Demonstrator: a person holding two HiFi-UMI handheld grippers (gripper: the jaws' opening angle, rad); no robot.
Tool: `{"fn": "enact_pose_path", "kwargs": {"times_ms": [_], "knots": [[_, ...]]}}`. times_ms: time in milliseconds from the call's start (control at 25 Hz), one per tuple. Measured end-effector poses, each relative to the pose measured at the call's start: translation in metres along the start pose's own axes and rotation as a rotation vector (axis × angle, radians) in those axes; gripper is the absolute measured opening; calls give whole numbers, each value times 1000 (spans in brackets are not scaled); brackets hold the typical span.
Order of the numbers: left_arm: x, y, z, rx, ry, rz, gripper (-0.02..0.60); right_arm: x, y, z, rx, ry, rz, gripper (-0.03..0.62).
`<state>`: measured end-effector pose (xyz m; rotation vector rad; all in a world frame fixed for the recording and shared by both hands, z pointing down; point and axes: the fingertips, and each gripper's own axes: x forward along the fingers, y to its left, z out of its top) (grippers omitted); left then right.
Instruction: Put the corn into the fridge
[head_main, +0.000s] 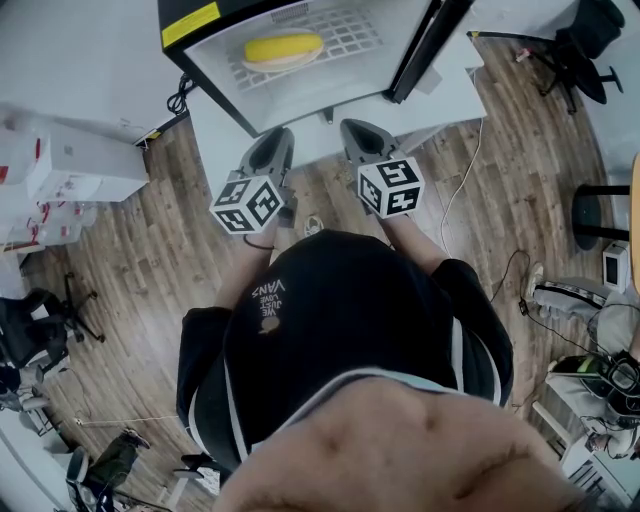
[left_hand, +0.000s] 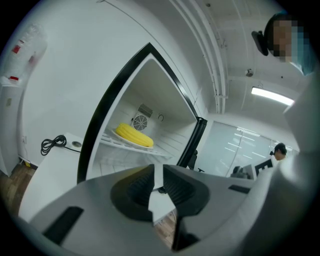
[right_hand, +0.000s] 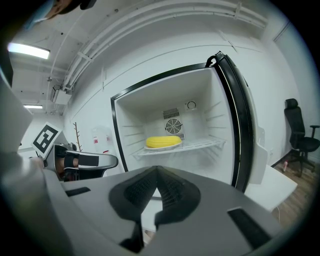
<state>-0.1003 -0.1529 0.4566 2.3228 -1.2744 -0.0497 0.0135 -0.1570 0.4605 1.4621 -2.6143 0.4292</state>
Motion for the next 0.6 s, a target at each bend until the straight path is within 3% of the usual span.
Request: {"fn": "enact_pose_path", "kwargs": {"times_ms": [600], "knots": [[2, 7, 2, -11, -1, 1, 61, 5, 1, 0, -11, 6, -10, 12]]}}
